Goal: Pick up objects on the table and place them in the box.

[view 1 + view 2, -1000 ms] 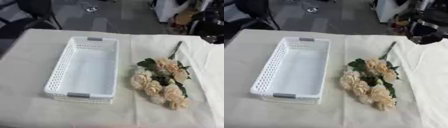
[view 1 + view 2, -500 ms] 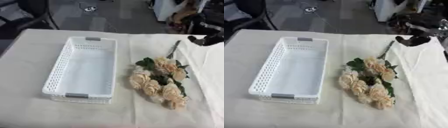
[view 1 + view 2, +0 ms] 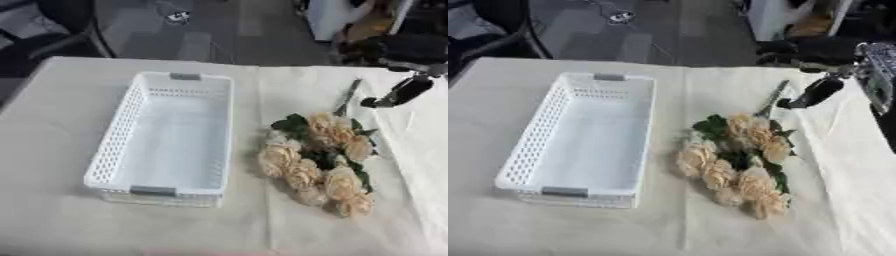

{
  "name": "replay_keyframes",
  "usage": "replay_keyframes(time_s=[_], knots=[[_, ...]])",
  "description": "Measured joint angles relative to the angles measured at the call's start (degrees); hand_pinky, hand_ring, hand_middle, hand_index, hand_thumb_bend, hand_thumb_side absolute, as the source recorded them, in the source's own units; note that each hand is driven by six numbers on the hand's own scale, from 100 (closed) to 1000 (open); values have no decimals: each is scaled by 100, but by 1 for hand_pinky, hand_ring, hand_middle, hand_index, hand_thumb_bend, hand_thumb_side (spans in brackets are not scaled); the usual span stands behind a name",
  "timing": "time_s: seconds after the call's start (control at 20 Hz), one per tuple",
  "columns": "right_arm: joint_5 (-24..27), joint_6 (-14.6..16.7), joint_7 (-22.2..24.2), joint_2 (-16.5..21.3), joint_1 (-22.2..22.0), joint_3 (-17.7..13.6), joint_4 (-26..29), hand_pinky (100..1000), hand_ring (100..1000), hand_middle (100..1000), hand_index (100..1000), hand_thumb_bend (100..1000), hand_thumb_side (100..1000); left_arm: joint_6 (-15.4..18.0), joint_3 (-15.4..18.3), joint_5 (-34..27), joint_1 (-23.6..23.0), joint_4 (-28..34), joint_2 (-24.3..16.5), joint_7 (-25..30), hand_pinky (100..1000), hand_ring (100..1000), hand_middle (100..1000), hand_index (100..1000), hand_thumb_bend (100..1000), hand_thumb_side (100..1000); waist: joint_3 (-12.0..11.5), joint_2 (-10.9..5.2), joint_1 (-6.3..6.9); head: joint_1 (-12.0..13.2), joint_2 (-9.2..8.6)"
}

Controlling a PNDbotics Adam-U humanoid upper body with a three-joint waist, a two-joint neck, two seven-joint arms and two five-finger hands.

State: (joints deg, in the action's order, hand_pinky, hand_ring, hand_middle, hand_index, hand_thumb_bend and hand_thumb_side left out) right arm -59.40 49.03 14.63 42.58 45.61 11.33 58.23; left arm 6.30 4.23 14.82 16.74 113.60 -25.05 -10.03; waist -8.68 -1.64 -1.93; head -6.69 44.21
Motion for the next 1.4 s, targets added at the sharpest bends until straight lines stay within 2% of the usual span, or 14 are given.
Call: replay_keyframes(time_s=[0.05, 0.2, 0.7, 0.95, 1.4], knots=[[-117, 28, -28, -1, 34, 57, 15, 998, 1000, 1000, 991, 444, 558, -4, -1, 0, 1, 0, 0, 7, 571, 715, 744, 796, 100, 784, -3, 5, -8, -1, 0], [-367, 104, -104, -31, 46, 204, 73, 1000, 1000, 1000, 991, 444, 583, 2, -1, 0, 3, 0, 0, 18, 571, 714, 743, 796, 100, 784, -18, 11, -23, -18, 0], [-711, 211, -222, -131, 12, 505, 146, 1000, 1000, 1000, 983, 444, 605, 8, -4, -2, 44, 0, 0, 43, 571, 714, 741, 795, 100, 782, -36, 12, -26, -18, 0], [-975, 222, -241, -185, -80, 671, 137, 997, 1000, 1000, 972, 444, 645, 18, -20, -21, 56, 0, 0, 58, 571, 713, 739, 795, 100, 781, -51, 26, -29, -23, 0], [-1656, 281, -514, -334, -245, 710, -226, 998, 1000, 1000, 969, 443, 637, 27, -36, -36, 101, 0, 0, 72, 572, 714, 739, 795, 100, 781, -64, 60, -27, -38, 0]])
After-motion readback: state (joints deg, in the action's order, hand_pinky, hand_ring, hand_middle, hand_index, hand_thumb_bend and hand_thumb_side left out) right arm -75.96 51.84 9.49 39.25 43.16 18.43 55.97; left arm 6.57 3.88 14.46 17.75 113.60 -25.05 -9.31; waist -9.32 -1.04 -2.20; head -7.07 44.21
